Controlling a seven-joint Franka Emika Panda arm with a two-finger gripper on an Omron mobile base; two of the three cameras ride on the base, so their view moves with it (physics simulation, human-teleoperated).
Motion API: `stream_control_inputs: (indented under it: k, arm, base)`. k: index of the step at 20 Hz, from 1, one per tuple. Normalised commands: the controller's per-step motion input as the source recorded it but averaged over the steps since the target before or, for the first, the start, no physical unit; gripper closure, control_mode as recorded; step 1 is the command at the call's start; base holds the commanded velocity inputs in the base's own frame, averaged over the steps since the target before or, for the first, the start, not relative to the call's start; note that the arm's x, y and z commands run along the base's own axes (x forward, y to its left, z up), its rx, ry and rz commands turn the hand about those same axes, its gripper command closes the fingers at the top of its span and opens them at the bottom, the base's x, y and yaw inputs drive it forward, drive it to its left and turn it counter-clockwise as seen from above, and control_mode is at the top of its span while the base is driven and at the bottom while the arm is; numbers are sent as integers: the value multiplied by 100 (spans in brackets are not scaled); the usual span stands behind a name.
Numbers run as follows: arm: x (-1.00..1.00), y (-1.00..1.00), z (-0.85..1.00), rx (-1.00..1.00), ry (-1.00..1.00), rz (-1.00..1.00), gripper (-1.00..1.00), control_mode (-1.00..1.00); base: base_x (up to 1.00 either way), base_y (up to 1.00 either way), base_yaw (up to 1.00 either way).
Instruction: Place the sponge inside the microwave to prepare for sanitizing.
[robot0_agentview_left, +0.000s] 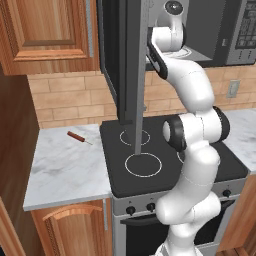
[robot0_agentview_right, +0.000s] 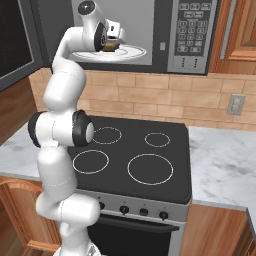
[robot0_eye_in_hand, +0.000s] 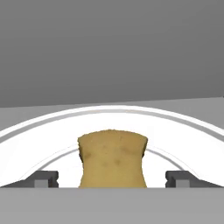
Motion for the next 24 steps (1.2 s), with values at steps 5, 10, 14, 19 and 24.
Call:
stream_control_inputs:
  k: [5, 10, 14, 19, 24]
  arm:
    - [-9, 0, 5, 0, -6, 0, -100, -100]
    - [-62, 0, 9, 0, -19, 0, -100, -100]
    - [-80, 0, 4, 0, -22, 0, -100, -100]
    - [-92, 0, 24, 0, -15, 0, -100, -100]
    - [-100, 0, 27, 0, -18, 0, -100, -100]
  base:
    - [0, 0, 0]
    - [0, 0, 0]
    - [0, 0, 0]
    - [0, 0, 0]
    - [0, 0, 0]
